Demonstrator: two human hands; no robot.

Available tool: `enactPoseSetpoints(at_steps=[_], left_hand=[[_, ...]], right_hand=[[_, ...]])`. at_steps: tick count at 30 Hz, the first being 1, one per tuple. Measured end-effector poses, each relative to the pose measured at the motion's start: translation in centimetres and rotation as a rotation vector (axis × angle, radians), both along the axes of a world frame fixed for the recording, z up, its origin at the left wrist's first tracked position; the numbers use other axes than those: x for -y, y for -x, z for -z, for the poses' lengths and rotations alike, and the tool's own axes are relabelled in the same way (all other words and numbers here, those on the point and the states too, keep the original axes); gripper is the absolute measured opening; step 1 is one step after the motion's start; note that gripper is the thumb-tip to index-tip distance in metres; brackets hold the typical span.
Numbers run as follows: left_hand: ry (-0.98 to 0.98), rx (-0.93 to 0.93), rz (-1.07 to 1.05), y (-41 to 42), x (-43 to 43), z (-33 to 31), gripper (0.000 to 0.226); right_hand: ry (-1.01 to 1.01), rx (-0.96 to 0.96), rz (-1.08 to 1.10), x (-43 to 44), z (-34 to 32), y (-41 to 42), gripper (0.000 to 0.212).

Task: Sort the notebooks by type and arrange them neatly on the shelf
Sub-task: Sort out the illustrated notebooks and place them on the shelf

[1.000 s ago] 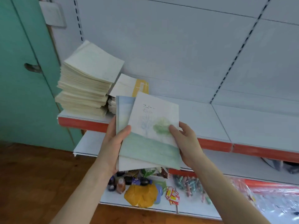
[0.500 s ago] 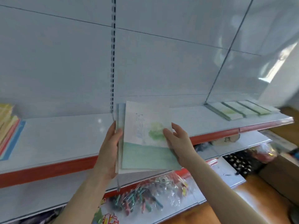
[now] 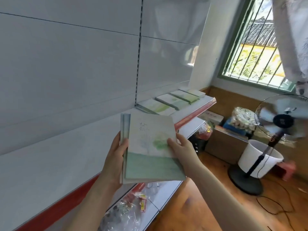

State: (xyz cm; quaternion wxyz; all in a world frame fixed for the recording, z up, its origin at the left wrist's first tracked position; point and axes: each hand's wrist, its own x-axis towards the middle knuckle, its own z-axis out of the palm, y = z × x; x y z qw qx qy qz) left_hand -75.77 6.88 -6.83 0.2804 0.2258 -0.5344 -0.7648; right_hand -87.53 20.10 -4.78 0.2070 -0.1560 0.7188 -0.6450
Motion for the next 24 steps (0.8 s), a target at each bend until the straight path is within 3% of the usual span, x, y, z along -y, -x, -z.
enactPoseSetpoints(at_steps=[14,16,24], left_hand=[[-0.044,0.028,0.157,24.9,5.4,0.8,0.031],[-0.048,0.035,0.143,27.7,5.7,1.0,0.031],[-0.015,0.048,-0.034,38.7,6.0,2.2,0.031]], right_hand=[[-0.045,0.044,0.133,3.7,0.3,22.5,0.014],[-0.049,0.048,0.128,4.1,0.6,25.6,0.007],[-0.025,0.06,-0.015,5.4,1.9,39.0,0.025]])
